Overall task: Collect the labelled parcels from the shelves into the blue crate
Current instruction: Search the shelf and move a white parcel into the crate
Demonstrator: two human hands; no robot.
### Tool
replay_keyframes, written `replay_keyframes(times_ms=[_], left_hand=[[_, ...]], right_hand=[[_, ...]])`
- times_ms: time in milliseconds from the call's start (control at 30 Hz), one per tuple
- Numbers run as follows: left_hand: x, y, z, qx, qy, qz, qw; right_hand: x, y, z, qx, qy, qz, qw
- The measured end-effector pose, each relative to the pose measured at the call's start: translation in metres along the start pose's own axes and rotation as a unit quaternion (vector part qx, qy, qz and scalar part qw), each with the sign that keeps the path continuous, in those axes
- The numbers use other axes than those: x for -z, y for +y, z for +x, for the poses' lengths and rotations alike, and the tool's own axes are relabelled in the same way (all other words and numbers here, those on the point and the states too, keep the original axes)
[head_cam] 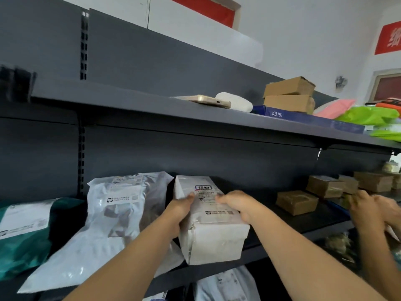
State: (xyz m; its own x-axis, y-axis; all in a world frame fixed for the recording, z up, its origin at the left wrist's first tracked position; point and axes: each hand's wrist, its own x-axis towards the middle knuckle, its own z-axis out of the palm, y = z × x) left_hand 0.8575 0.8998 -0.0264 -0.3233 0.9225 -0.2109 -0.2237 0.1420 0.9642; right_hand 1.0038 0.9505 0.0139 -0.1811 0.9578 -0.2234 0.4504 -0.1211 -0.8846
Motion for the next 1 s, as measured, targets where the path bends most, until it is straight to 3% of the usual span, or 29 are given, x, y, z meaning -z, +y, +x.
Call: replay_keyframes(times_ms=[200,467,1000], left_hand=[[-0.007,-0.002,-0.01,0.002,-0.015,-0.04,0.999],[-0.01,0.015,-0.021,-0.117,0.035,-0.047,0.991],[0.014,0.025,-0.065,-0.158,0.024,-0.063,0.985]], right_hand=[[0.005,0.004,0.004,0.022,-0.047,0.047,0.998],[0.015,-0.009,-0.011,0.142,-0.042,0.159,0.976],[0.006,-0.016,-0.06,0.198,-0.065,0.206,0.956]])
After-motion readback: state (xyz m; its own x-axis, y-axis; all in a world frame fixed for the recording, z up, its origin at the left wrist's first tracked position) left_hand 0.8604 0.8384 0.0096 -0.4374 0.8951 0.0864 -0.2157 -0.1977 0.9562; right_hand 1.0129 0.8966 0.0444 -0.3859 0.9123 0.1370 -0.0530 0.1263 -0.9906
